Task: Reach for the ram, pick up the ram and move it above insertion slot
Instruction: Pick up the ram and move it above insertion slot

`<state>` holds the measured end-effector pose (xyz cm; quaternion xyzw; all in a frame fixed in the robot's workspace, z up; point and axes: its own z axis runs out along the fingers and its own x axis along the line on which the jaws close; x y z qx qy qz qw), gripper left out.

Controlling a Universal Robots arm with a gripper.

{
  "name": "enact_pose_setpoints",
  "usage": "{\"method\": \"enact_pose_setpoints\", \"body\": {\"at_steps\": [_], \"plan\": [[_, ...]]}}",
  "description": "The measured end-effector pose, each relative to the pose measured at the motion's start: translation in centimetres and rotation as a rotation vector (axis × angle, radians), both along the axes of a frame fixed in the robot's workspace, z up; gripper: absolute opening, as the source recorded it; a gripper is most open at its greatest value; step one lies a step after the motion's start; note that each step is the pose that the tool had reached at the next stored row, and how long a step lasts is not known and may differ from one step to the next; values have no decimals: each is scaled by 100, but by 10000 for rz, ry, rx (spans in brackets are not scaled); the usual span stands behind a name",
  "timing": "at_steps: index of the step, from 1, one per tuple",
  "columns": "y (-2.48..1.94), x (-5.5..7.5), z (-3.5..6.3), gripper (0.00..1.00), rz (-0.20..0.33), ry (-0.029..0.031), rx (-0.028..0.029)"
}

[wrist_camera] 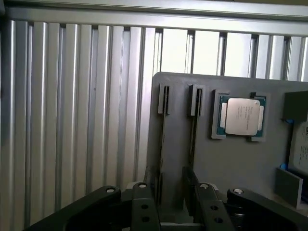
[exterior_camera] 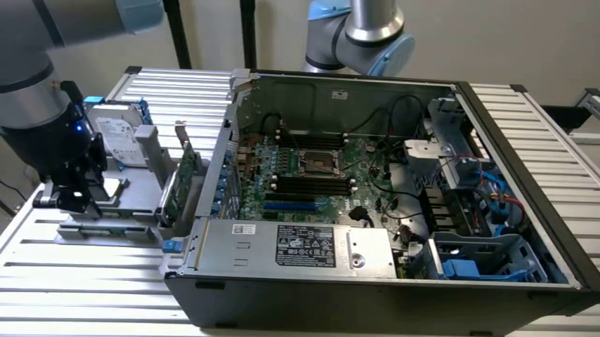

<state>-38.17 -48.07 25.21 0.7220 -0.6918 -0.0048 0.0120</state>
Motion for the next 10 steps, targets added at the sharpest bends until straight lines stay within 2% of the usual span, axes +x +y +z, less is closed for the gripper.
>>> {"method": "enact_pose_setpoints", "body": {"at_steps": [5, 10], "plan": [[-6, -33, -91, 36, -268, 1, -2], [-25, -65, -182, 36, -307, 0, 0]]}}
